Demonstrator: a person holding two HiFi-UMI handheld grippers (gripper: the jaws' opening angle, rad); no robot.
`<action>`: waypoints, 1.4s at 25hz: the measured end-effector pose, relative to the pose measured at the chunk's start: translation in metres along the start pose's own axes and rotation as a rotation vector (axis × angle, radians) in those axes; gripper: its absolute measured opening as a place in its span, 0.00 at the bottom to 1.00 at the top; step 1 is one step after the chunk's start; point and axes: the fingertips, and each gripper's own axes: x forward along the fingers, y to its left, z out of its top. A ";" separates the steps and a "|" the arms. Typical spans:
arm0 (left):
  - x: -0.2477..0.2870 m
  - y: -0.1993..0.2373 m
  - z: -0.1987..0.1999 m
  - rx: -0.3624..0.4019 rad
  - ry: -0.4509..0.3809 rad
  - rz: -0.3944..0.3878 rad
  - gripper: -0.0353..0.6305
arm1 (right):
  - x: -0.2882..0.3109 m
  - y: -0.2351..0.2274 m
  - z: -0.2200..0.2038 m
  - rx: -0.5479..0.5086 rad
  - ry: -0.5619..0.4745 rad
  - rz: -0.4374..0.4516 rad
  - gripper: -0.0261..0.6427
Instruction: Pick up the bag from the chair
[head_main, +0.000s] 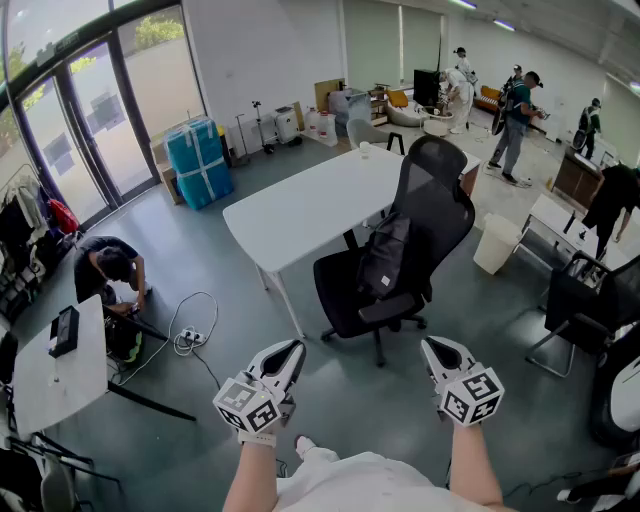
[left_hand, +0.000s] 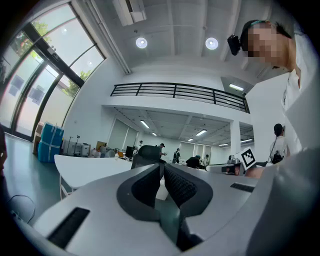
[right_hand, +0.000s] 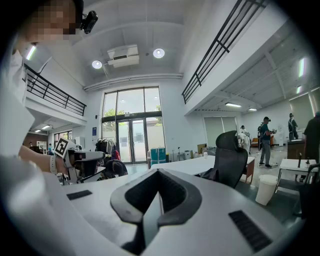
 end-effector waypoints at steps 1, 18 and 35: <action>0.001 0.000 0.000 0.002 0.001 -0.001 0.12 | -0.001 -0.001 0.000 0.002 -0.002 -0.003 0.06; -0.002 0.022 0.000 0.063 0.033 0.092 0.12 | -0.005 -0.026 0.000 -0.026 0.002 -0.086 0.06; 0.005 0.033 0.003 0.051 0.014 0.154 0.12 | -0.014 -0.050 -0.006 -0.003 -0.007 -0.097 0.07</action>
